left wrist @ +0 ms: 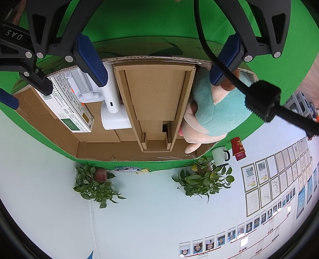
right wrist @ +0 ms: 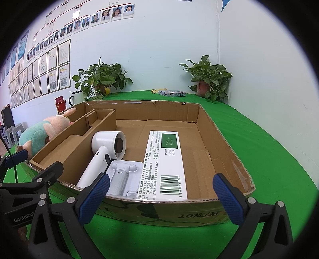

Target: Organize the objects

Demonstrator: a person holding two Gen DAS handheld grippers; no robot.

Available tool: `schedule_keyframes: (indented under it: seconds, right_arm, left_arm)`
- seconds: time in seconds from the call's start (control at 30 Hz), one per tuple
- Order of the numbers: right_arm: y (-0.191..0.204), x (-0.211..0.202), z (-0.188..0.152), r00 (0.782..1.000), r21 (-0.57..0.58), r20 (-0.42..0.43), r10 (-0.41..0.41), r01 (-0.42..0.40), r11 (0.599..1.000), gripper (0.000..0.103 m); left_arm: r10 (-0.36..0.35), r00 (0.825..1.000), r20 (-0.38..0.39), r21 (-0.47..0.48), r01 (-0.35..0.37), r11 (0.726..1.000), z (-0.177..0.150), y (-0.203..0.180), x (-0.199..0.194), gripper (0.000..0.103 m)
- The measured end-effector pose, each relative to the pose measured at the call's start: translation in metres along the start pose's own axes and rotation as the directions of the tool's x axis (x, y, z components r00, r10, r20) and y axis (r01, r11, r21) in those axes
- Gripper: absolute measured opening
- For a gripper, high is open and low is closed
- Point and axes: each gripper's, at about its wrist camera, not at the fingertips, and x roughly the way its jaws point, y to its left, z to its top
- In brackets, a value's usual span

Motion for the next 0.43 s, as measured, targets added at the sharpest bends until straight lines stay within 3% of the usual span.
schedule_keyframes:
  seconds: [0.43]
  right_arm:
    - [-0.0002, 0.0008, -0.0001, 1.000, 0.000, 0.000, 0.000, 0.000, 1.000, 0.103]
  left_arm:
    - [0.002, 1.000, -0.001, 0.000, -0.002, 1.000, -0.0004, -0.0003, -0.0001, 0.103]
